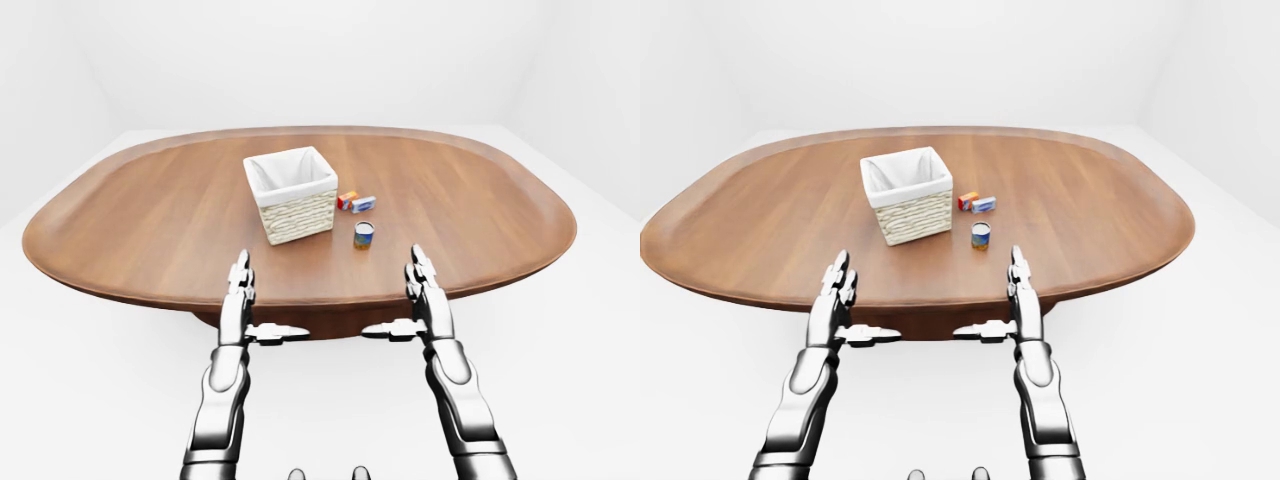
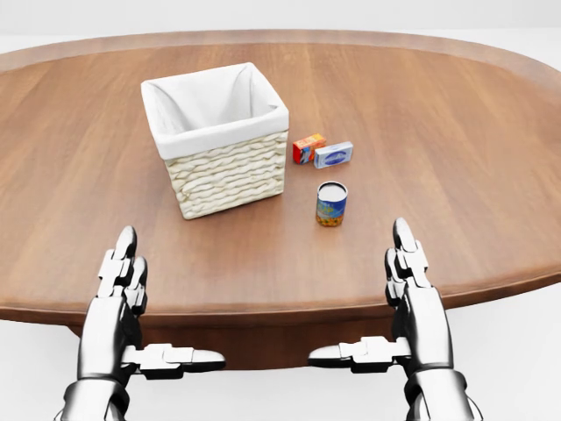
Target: Pick up the alphabet soup and put it in the basket.
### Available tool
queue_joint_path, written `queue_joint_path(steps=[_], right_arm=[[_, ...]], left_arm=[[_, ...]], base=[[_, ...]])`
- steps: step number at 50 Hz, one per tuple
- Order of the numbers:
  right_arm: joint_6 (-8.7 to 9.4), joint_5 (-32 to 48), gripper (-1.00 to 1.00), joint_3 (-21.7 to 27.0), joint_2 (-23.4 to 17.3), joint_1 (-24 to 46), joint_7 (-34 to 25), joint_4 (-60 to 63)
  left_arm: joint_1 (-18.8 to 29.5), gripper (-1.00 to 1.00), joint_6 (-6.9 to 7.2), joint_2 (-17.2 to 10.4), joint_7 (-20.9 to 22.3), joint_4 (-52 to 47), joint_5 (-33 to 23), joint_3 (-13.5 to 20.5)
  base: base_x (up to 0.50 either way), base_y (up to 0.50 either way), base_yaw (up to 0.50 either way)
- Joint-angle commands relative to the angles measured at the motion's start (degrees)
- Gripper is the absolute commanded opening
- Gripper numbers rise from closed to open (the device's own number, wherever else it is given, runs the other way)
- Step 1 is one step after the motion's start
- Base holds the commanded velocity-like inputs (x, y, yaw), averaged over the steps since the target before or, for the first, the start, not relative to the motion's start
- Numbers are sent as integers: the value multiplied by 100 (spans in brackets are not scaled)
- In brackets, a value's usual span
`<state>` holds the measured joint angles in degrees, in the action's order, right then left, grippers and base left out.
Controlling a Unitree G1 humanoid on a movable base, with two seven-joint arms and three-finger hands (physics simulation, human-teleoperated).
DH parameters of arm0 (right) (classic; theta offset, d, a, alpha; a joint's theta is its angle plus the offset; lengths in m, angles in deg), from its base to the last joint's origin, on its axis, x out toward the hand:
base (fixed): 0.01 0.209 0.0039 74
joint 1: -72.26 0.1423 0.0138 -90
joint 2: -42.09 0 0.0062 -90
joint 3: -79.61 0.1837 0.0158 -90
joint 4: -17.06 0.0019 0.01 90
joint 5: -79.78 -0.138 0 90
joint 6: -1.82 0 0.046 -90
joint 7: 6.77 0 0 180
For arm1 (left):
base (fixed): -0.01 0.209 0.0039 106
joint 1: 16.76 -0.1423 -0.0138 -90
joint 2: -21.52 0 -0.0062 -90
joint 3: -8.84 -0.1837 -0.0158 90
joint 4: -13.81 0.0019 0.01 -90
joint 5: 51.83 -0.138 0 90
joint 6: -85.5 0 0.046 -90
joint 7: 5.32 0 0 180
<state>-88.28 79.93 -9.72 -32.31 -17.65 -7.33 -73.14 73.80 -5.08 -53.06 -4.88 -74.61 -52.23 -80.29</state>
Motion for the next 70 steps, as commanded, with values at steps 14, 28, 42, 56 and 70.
queue_joint_path(steps=[14,28,42,56,70], right_arm=[[32,199,100,63,-50,22,-6,-99],[509,125,100,205,-100,271,6,511],[509,-178,100,464,-294,1143,4,3184],[509,-209,100,414,-420,1346,132,3788],[509,65,100,145,-276,1069,-71,3662]], left_arm=[[88,100,-33,-89,-8,268,-215,139],[477,100,-77,-225,-150,705,-781,166],[1480,100,557,-881,-191,-2405,-163,961],[1639,100,557,-757,17,-3036,-125,1115],[1536,100,557,-951,-298,-2600,-39,1042]], base=[[0,0,0],[0,0,0],[0,0,0],[0,0,0],[0,0,0]])
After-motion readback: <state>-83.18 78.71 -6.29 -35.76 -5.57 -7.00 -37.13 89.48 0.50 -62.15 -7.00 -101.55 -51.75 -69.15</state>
